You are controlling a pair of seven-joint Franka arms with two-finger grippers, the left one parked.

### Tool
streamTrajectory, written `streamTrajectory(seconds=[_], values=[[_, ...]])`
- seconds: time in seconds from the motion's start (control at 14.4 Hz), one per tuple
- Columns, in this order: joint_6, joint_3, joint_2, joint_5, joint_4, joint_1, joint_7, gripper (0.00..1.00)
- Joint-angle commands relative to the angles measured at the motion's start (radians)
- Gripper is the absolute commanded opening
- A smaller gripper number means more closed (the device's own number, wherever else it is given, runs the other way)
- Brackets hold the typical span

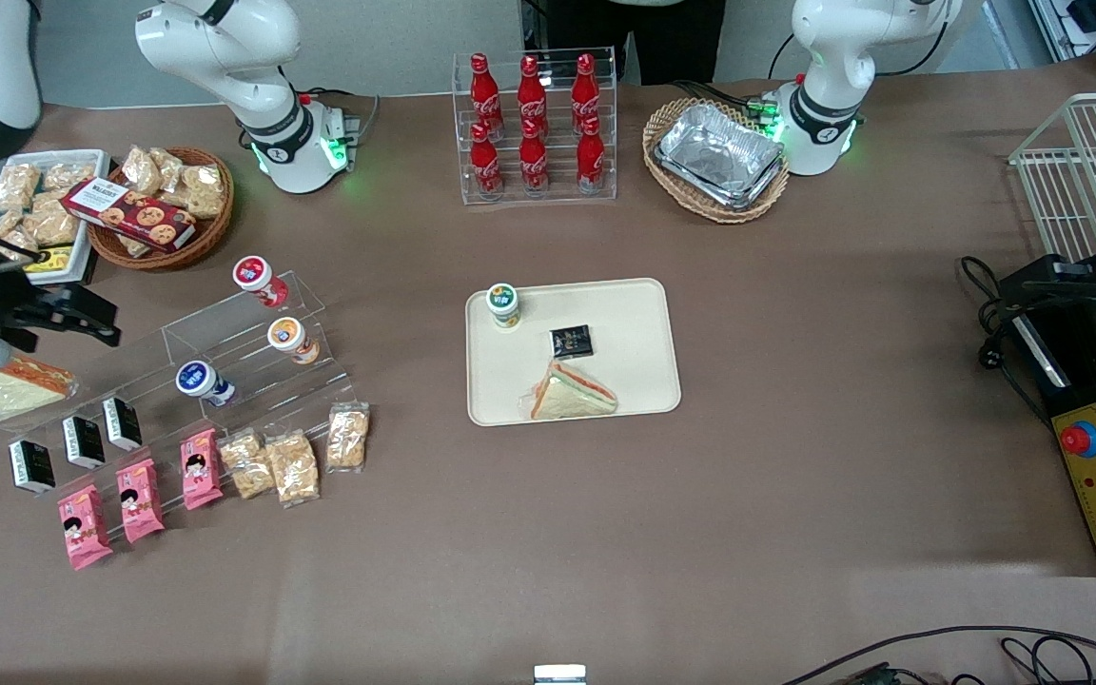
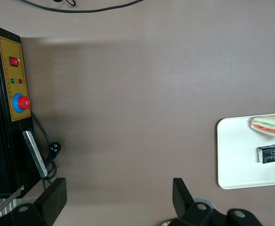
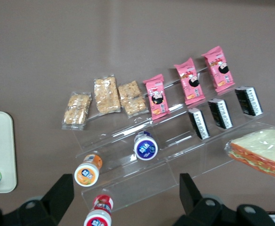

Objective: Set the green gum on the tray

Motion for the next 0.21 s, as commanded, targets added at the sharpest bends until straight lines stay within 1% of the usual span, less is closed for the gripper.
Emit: streamTrajectory(seconds=[0.0, 0.14], values=[[-0.032, -0.004, -0.014, -0.017, 0.011, 0.000, -0.014, 1.00], [-0.055, -0.001, -0.021, -0.019, 0.011, -0.020, -0.005, 1.00]])
